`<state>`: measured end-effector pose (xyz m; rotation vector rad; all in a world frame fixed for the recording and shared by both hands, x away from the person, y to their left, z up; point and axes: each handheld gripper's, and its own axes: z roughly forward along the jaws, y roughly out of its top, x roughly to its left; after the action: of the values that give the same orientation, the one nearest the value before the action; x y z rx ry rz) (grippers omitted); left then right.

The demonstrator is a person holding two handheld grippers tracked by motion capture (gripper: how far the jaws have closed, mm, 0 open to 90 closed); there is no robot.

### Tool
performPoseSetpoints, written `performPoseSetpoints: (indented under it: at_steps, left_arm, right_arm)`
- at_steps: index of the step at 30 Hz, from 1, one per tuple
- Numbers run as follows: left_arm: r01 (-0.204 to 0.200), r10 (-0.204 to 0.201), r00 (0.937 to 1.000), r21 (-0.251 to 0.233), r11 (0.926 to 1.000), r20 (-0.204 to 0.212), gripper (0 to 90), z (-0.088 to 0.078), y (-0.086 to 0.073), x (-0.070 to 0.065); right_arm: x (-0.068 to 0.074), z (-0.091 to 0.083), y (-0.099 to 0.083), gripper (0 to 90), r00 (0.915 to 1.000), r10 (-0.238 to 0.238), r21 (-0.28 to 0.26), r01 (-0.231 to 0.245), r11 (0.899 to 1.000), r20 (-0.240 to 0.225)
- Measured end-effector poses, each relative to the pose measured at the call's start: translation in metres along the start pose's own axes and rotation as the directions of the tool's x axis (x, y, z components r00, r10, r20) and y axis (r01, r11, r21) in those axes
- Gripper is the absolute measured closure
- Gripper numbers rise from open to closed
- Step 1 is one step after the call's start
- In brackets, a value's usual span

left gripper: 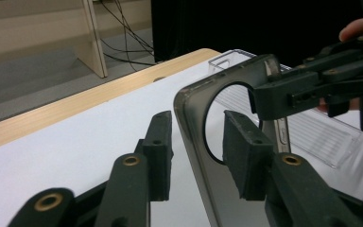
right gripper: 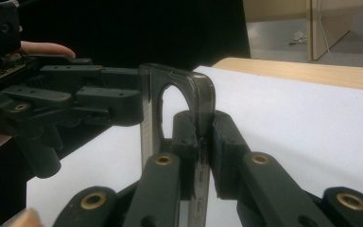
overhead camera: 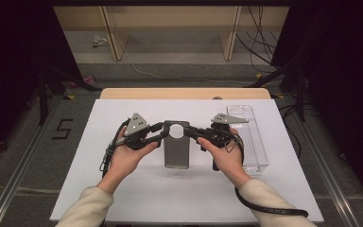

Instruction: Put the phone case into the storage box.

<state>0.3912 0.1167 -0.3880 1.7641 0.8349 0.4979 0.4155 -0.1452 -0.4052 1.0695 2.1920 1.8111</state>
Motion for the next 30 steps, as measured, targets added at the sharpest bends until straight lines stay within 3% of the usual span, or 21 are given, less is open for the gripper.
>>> performPoseSetpoints:
  at_steps: [13,18,24,30]
  left_arm:
    - [0.08,-0.08,0.9968,-0.022,0.9965,0.003,70.8,0.0043,0.0,0.0036]
    - [0.087,-0.087,0.9962,-0.023,0.9959,0.0,74.1,0.0056,0.0004,0.0019]
    - [0.118,-0.119,0.9929,-0.029,0.9926,-0.007,77.0,0.0044,0.0006,0.0015]
    - [0.151,-0.152,0.9882,-0.067,0.9864,-0.02,82.3,0.002,-0.0006,-0.0014]
  right_arm:
    - [0.0012,0.0007,0.0,82.1,1.0,-0.007,0.002,0.007,1.0,-0.005]
    - [0.001,0.0006,-0.0004,82.1,1.0,-0.008,0.003,0.008,1.0,-0.003]
    - [0.0013,0.0006,-0.0003,82.1,0.9998,-0.018,0.007,0.018,1.0,0.003]
    - [0.0006,0.0015,-0.0011,81.5,0.9993,-0.035,0.009,0.034,0.999,0.013]
